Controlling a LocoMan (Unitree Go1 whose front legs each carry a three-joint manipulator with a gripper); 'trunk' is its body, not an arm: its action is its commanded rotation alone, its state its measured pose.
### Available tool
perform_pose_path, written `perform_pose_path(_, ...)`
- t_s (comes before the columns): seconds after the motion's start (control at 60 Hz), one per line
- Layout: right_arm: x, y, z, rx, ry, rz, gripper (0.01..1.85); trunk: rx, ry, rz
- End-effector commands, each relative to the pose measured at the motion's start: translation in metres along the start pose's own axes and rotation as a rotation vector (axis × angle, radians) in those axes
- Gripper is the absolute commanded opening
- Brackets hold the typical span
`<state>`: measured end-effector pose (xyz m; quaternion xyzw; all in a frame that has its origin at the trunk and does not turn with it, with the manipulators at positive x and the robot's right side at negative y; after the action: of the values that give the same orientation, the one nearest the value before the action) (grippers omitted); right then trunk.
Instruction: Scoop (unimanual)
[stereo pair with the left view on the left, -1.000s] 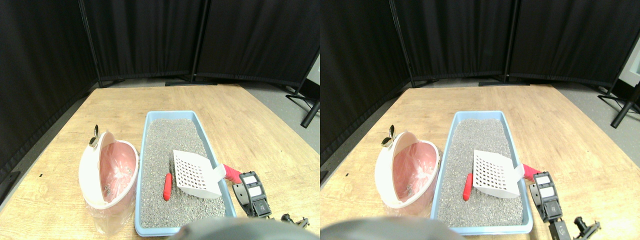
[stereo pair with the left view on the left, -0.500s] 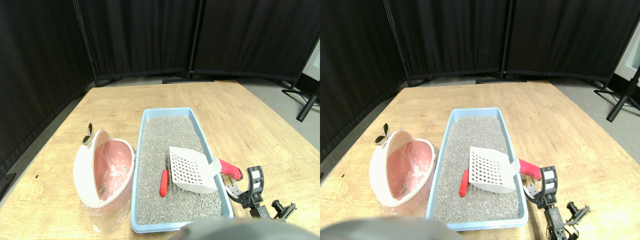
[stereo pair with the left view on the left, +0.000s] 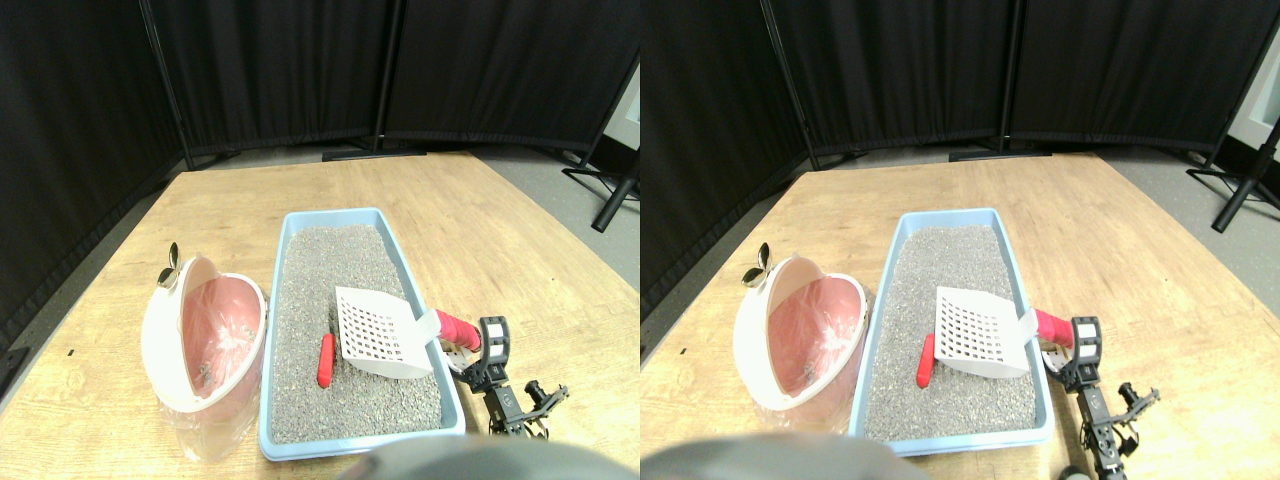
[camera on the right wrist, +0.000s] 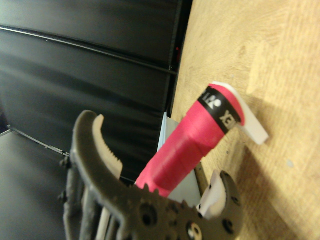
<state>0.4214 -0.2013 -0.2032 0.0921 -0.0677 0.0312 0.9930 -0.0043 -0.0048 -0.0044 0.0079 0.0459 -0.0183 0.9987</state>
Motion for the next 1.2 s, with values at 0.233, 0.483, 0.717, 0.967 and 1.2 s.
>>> perform_pose_path(0.233,0.016,0.005,0.001,-0.003,-0.002,-0.014,0.9,-0.025,0.025,0.01)
perform_pose_path(0.483,0.027,0.002,0.003,-0.008,0.015,-0.018,0.9,-0.023,0.02,0.002)
perform_pose_path(0.717,0.034,0.0,0.001,0.008,0.039,-0.022,0.9,-0.024,0.021,-0.001)
perform_pose_path(0.967,0.039,-0.001,-0.004,0.042,0.071,-0.034,0.89,-0.027,0.024,0.002)
perform_pose_path(1.2,0.042,0.0,-0.007,0.065,0.044,-0.024,0.56,-0.032,0.024,0.009)
